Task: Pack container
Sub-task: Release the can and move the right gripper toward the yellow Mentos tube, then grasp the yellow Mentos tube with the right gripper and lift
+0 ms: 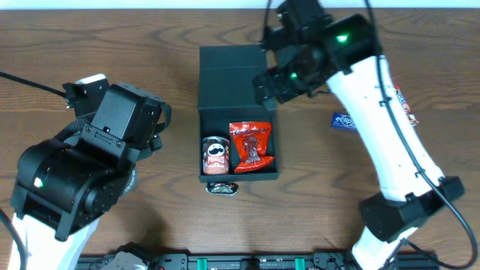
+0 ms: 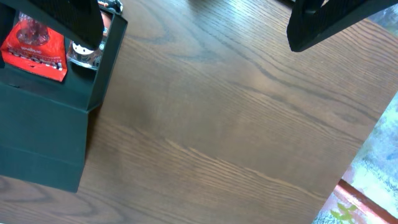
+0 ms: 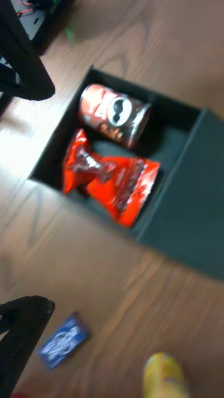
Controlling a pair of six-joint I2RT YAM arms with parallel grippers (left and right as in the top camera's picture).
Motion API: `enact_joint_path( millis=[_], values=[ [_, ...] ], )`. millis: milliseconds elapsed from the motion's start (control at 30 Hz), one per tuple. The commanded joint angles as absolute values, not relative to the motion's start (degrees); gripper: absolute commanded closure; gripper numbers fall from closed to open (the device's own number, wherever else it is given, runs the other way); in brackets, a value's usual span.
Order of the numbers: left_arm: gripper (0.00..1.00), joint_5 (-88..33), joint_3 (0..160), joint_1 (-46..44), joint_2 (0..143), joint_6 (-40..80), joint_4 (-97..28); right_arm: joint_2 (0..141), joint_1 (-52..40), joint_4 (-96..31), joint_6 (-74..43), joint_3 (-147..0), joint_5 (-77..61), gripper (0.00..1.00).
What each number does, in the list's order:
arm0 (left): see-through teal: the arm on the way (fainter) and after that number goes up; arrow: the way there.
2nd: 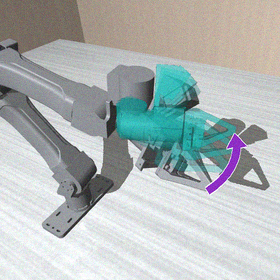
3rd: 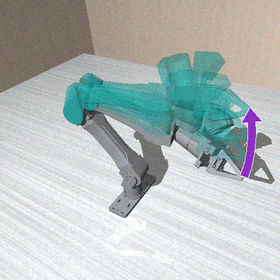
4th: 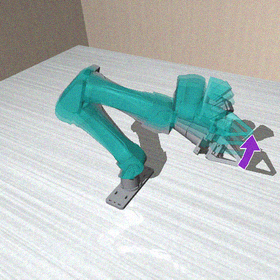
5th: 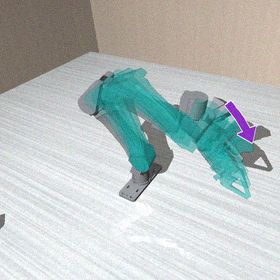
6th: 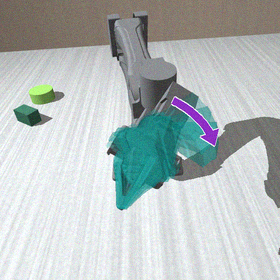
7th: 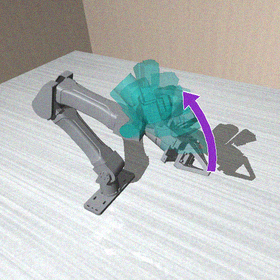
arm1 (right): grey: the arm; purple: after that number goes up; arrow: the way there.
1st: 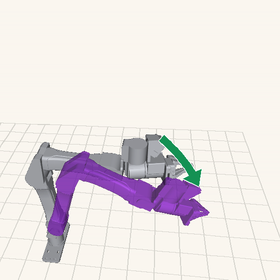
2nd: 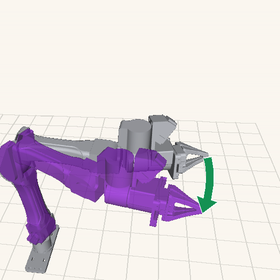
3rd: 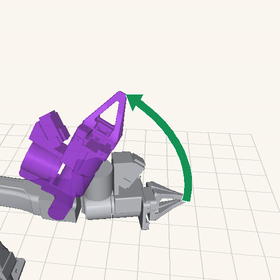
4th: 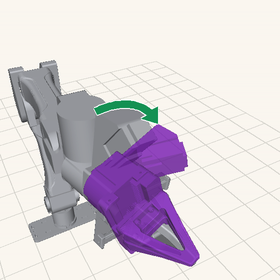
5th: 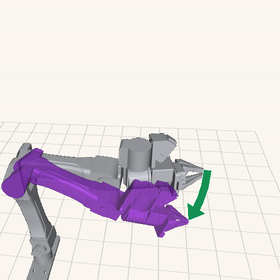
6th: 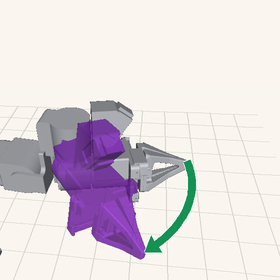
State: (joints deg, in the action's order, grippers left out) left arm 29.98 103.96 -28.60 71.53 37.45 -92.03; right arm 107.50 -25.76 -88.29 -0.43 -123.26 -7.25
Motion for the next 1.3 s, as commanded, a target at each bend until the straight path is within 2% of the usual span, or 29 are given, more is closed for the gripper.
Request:
enact_joint_path(
  millis=[0, 167, 300, 433, 600, 733, 900, 1267],
  values=[
    [0.05, 30.6, 104.0, -28.4, 71.5, 37.2, -92.6, 105.3, -24.8, -90.3, -1.7, -123.3, -5.1, 0.01],
    [0.05, 30.6, 104.0, -28.4, 71.5, 37.3, -92.5, 102.1, -24.4, -91.4, -1.7, -120.8, -2.1, 0.01],
    [0.05, 30.6, 104.0, -28.4, 71.5, 37.3, -92.6, 96.9, -22.8, -89.9, -6.7, -113.7, 4.3, 0.01],
    [0.05, 30.6, 104.0, -28.4, 71.5, 37.3, -92.5, 89.3, -21.8, -79.6, -9.4, -99.2, 4.9, 0.01],
    [0.05, 30.5, 104.0, -28.4, 71.5, 37.3, -92.5, 81.7, -21.7, -60.0, -12.4, -78.4, 9.1, 0.01],
    [0.05, 30.3, 104.0, -28.4, 71.5, 37.3, -92.5, 82.6, -21.7, -47.0, -12.3, -67.1, 9.3, 0.01],
    [0.05, 30.4, 104.0, -28.4, 71.6, 37.3, -92.5, 84.7, -19.9, -34.4, -11.1, -60.6, 13.6, 0.01],
    [0.05, 30.4, 104.0, -28.4, 71.6, 37.3, -92.5, 96.8, -11.7, -15.7, -18.0, -58.2, 10.3, 0.01]
  ],
)
